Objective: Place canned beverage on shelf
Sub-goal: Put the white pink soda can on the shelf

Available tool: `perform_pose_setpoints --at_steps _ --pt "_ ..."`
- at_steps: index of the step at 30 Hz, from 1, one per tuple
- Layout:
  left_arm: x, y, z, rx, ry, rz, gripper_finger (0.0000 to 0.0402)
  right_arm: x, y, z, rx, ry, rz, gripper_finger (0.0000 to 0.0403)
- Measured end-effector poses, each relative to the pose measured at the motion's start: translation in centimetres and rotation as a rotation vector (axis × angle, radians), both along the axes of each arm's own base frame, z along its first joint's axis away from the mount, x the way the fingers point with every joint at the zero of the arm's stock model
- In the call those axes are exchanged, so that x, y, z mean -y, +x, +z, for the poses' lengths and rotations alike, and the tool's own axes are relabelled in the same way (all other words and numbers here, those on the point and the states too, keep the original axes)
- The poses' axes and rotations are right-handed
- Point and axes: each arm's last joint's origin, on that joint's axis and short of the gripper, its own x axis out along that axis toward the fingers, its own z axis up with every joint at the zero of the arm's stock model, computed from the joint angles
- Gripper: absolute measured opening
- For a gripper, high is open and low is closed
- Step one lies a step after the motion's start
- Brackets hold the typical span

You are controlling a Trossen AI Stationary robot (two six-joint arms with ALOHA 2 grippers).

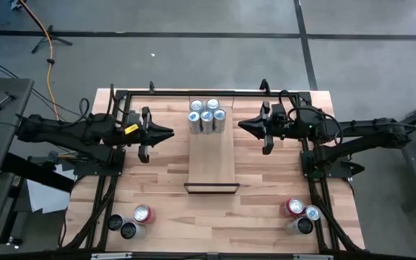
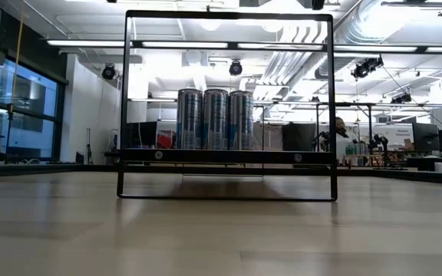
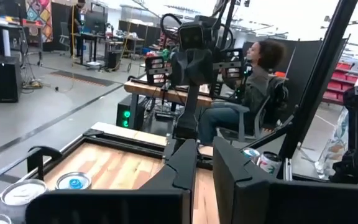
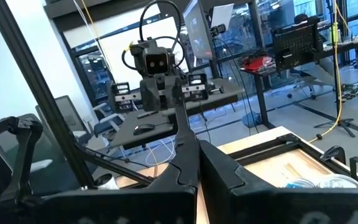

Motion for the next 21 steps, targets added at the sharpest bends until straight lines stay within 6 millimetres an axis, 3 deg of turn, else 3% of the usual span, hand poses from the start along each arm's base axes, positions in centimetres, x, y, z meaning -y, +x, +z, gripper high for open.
perform_pose_setpoints --at_steps 21 --pt "-0.13 -0.87 0.67 0.044 0.047 0.006 0.0 0.02 0.01 -0.07 -0.007 -0.001 0.002 0.0"
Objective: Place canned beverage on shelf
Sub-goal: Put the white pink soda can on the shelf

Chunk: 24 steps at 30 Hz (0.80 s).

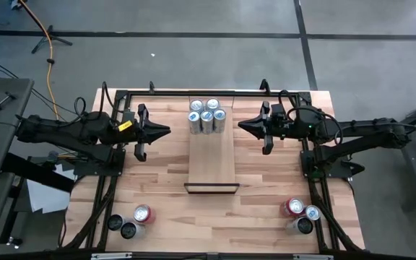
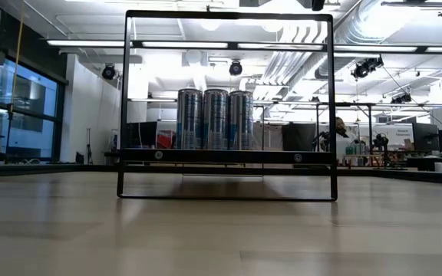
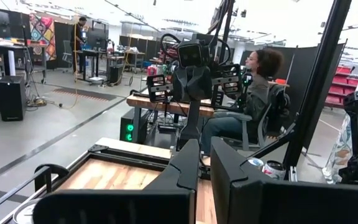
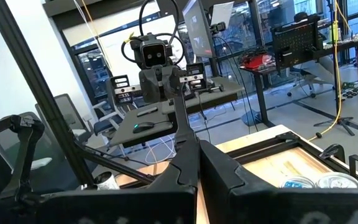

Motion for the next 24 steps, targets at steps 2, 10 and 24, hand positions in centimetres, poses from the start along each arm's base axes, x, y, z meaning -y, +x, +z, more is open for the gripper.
perform_pose_setpoints --at_steps 2,10,24 --pt "0.0 0.0 0.0 0.0 0.0 0.0 0.0 0.0 0.0 0.0 0.0 0.0 0.0 0.0" --pt "0.0 0.0 0.0 0.0 0.0 0.001 0.0 0.0 0.0 0.0 0.0 0.0 0.0 0.0" --pt "-0.02 0.0 0.0 0.0 -0.002 0.005 0.0 0.03 0.0 0.0 -0.001 -0.009 -0.006 0.006"
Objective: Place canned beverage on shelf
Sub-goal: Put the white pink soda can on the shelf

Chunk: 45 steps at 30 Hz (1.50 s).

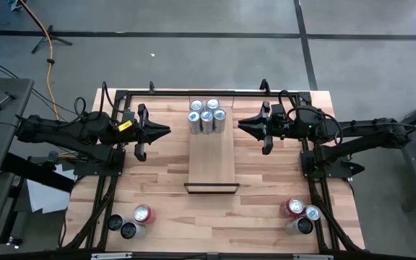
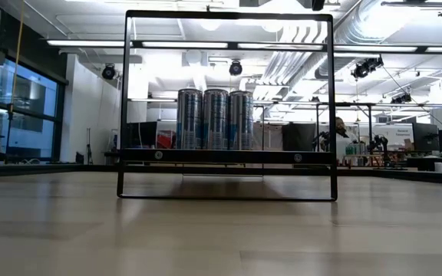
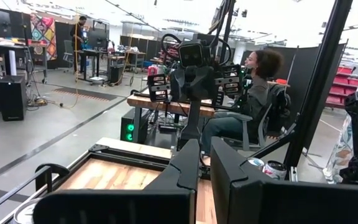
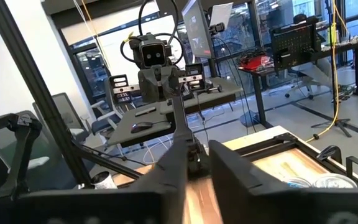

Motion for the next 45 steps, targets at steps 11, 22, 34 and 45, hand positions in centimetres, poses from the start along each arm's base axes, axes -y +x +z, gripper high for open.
perform_pose_setpoints --at_steps 11,22,34,45 --pt "0.0 0.0 0.0 0.0 -0.017 0.006 0.0 0.2 0.0 -0.2 -0.016 0.072 -0.052 0.0288" --pt "0.0 0.0 0.0 0.0 -0.016 0.006 0.0 0.2 0.0 -0.9 -0.08 0.117 -0.051 0.0353" --pt "0.0 0.0 0.0 -0.001 -0.017 0.008 0.0 -1.4 -0.4 4.0 -0.336 0.111 0.014 0.0354" --pt "0.0 0.0 -0.1 -0.004 -0.016 0.008 0.0 -4.1 -3.1 5.8 -0.787 0.401 0.06 0.0353"
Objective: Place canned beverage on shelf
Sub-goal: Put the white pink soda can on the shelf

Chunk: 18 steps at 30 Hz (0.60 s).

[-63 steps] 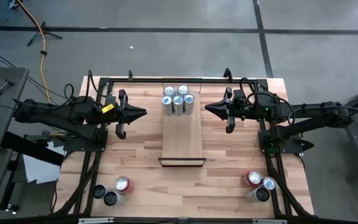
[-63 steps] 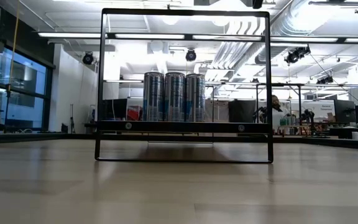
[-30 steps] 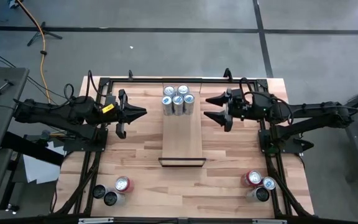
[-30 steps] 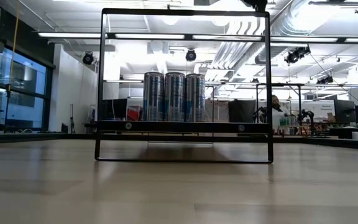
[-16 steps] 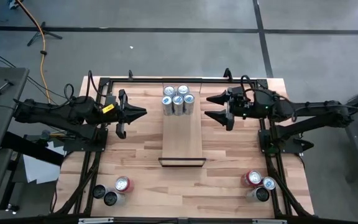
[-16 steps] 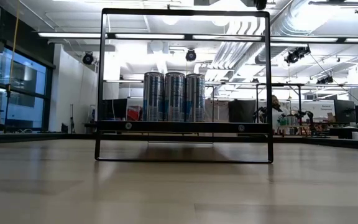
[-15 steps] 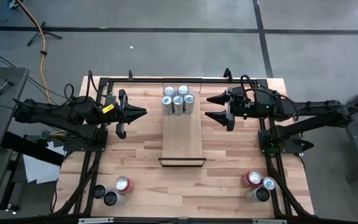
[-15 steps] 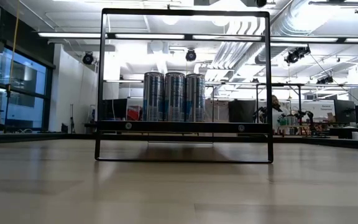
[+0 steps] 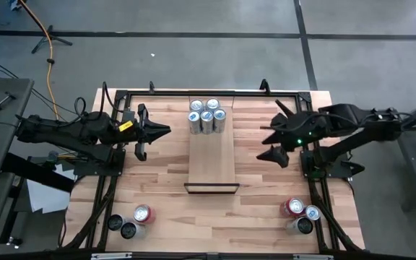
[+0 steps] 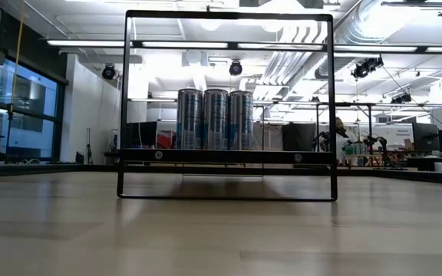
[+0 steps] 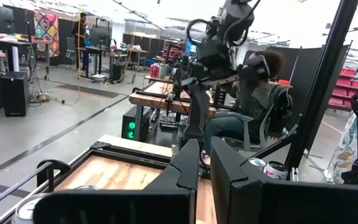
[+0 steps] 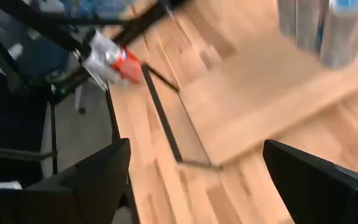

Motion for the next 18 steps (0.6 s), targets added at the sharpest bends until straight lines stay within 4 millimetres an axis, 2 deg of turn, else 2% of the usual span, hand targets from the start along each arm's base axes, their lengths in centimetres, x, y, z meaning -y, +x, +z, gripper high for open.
perform_pose_setpoints --at_steps 5,18 --pt "0.0 0.0 0.01 0.001 -0.002 0.0 0.0 -0.58 -0.33 -0.29 -0.038 0.01 -0.015 0.0353" --pt "0.0 0.0 0.02 0.006 -0.027 -0.002 0.0001 -0.44 -0.29 -0.26 -0.027 -0.023 -0.058 0.0353"
